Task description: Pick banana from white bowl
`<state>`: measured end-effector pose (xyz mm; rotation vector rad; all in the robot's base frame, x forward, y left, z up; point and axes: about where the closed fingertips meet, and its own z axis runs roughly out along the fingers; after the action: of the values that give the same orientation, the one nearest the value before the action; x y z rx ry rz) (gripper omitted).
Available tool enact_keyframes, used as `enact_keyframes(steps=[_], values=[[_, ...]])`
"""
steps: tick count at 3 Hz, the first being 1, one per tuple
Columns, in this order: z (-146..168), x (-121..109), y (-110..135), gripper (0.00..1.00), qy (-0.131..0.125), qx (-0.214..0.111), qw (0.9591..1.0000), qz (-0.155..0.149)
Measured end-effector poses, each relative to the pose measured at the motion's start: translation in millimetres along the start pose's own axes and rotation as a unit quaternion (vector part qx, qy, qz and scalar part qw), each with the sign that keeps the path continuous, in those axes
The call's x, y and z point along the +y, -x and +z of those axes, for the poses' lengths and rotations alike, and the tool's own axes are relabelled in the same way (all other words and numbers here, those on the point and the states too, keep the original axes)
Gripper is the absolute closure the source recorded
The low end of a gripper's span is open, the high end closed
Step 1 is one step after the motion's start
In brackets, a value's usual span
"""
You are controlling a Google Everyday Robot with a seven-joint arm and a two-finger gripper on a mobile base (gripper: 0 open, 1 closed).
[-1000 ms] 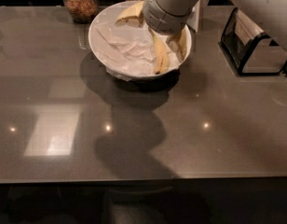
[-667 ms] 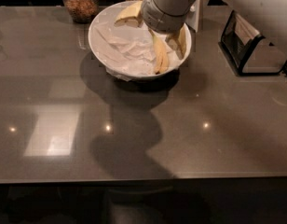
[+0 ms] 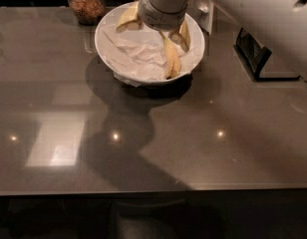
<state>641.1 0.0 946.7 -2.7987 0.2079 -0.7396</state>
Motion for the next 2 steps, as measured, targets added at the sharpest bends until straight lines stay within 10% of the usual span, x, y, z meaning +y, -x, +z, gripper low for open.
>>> enact_keyframes(steps=[2], values=[[29.5,7.9,-11.1,0.46,0.044,0.007,0.9977,-0.051]])
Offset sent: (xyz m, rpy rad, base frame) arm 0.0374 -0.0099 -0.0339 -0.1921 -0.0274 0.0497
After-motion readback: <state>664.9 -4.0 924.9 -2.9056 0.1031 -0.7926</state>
